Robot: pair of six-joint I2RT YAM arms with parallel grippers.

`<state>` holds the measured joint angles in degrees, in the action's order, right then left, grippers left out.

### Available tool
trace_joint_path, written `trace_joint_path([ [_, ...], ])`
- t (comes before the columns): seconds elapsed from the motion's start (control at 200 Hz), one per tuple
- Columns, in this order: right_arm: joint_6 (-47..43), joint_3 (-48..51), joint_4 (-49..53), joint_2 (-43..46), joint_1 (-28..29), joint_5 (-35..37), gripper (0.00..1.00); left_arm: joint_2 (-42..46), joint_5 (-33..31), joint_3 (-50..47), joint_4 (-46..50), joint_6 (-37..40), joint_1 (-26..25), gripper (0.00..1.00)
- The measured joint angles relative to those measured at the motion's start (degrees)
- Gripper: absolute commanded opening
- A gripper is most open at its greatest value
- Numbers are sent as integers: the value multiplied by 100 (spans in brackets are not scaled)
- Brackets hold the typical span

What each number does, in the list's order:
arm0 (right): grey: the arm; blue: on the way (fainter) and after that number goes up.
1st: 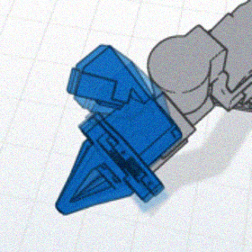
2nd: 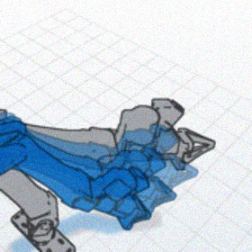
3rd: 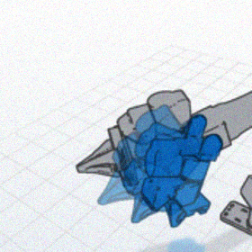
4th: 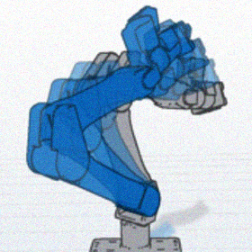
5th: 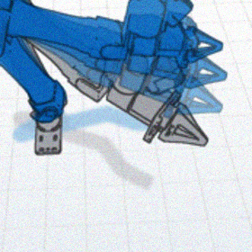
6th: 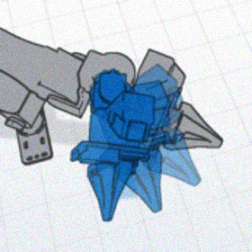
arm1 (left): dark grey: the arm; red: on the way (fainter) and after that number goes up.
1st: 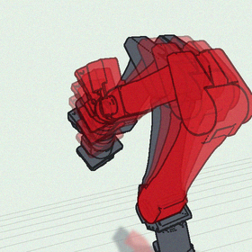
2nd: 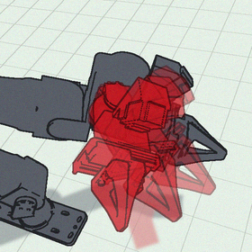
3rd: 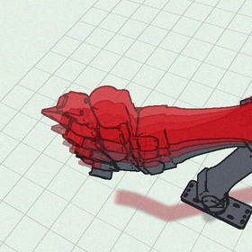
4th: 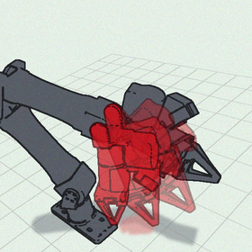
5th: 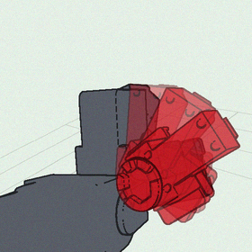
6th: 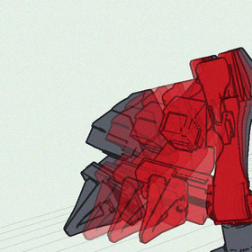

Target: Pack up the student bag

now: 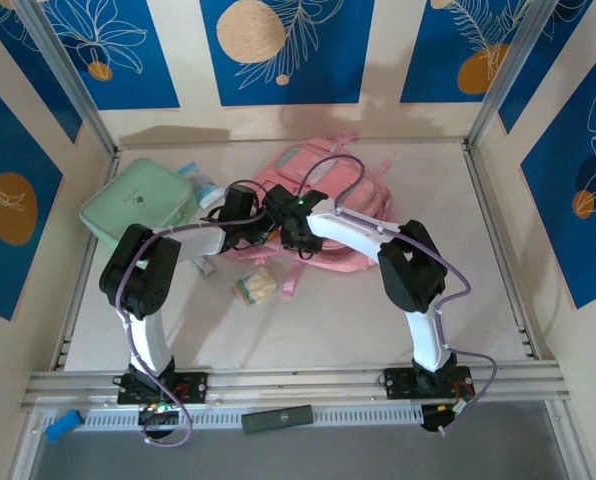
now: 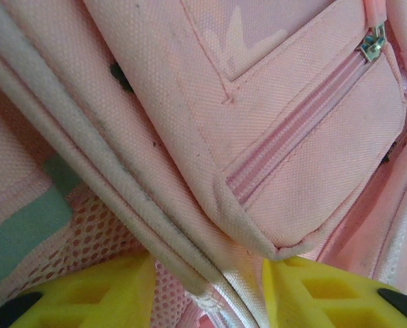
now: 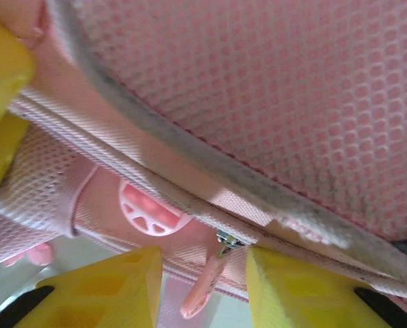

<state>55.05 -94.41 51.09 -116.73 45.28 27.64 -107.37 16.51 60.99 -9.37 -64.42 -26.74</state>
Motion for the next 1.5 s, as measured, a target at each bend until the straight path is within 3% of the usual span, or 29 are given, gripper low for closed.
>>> trace_joint_path([
  [0.25,310,-92,146,-417,42,223,24,0,-90,0,70,46,-7,46],
  [0.51,439,221,15,-203,83,326,0,-9,-214,33,177,197,-17,46],
  [0.755,136,1080,-378,918,-72,87,0,-345,-315,601,675,531,-33,45],
  [0.995,-817,2070,-846,2059,-262,66,0,-1263,-181,2236,1384,1237,-50,44],
  [1.145,-1123,2055,-1169,2168,-256,-295,0,-1825,295,3357,1567,1637,-52,49],
  [1.275,-1163,2048,-1252,2173,-280,-739,0,-1333,393,2747,1150,1665,-24,52],
  [1.411,-1209,2048,-1292,2173,-326,-927,0,-118,448,1108,616,988,-52,51],
  [1.501,-1340,2050,-1333,2173,-363,-1051,0,114,520,708,323,514,-179,51],
])
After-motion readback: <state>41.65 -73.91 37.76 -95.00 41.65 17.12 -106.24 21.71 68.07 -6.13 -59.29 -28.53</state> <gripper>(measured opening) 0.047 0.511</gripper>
